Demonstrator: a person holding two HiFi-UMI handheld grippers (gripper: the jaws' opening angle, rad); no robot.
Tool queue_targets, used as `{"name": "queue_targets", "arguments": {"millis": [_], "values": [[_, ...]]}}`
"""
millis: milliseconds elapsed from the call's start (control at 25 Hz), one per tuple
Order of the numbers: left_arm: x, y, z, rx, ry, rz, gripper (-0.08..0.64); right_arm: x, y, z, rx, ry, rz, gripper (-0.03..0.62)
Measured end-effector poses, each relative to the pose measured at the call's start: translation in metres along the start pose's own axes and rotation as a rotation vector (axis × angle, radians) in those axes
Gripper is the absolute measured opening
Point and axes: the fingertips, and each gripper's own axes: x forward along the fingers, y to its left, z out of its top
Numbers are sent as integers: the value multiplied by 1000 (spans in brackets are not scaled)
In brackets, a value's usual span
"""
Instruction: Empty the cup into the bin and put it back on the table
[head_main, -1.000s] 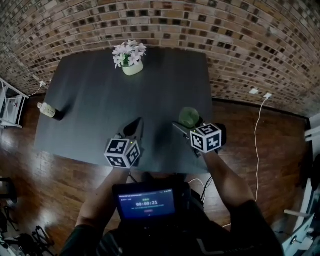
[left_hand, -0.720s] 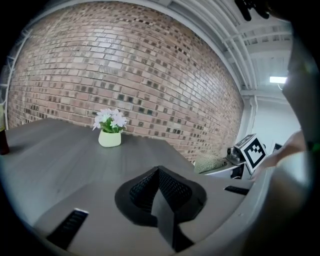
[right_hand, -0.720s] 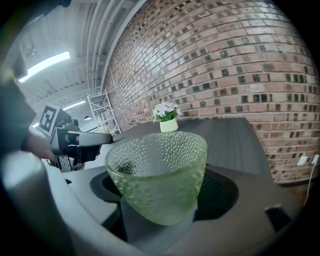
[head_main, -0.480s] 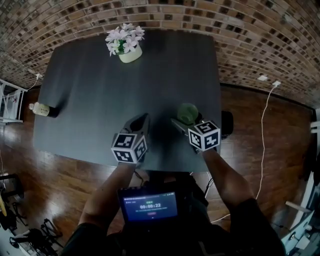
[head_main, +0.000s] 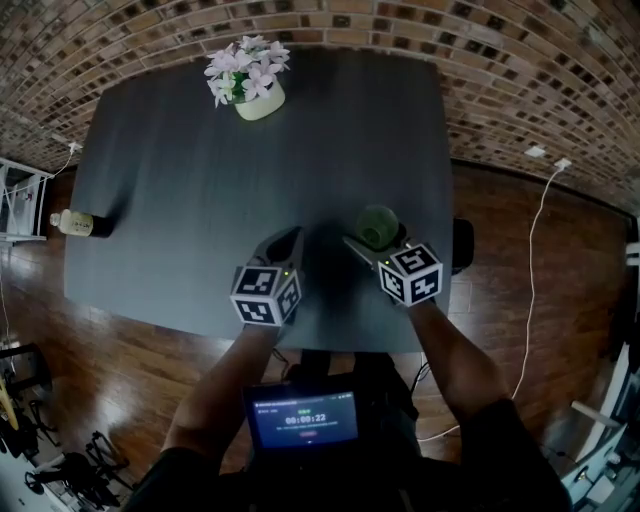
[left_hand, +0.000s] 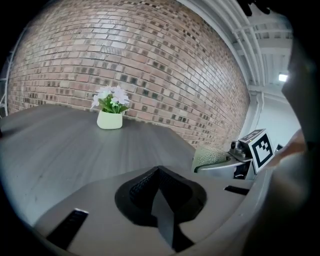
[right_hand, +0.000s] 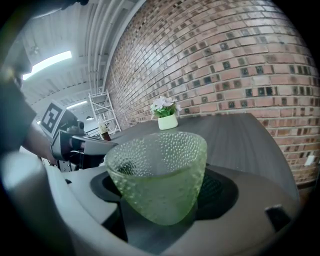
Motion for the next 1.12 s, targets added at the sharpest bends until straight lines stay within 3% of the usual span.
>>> {"name": "queue_targets", "arguments": {"millis": [280,840,1120], "values": [[12,5,-2,-6,3,2,-8,13,-9,2,-43,-27,-8,402],[14,8,-5,-11,-1,-2,-8,20,-8,0,-36,-81,14,408],[12,4,-4,-10,-10,-6,-8,18,-4,-6,-31,-71,24,479]]}}
